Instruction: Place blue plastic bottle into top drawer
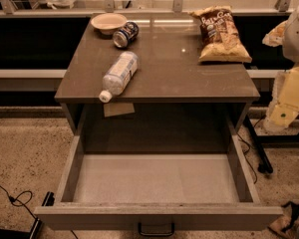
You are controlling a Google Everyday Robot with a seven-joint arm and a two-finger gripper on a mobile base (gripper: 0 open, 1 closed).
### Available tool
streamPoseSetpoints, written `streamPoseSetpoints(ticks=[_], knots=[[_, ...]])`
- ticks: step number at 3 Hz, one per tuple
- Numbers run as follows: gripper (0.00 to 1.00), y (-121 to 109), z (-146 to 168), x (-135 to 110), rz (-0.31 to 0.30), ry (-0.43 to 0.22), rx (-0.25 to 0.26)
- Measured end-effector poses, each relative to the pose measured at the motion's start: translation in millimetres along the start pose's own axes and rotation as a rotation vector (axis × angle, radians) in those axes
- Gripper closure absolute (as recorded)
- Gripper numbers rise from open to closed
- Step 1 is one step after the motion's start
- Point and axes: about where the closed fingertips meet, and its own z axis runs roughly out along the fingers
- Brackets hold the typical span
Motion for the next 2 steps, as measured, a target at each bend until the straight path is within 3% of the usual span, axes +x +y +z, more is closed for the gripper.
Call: streamPoseSetpoints(ticks=[1, 2], knots=[[0.00, 0.0, 0.1, -0.1, -0.001, 0.000, 0.000], [0.00, -1.8, 5.6, -8.5, -0.057, 0.017, -0.006]])
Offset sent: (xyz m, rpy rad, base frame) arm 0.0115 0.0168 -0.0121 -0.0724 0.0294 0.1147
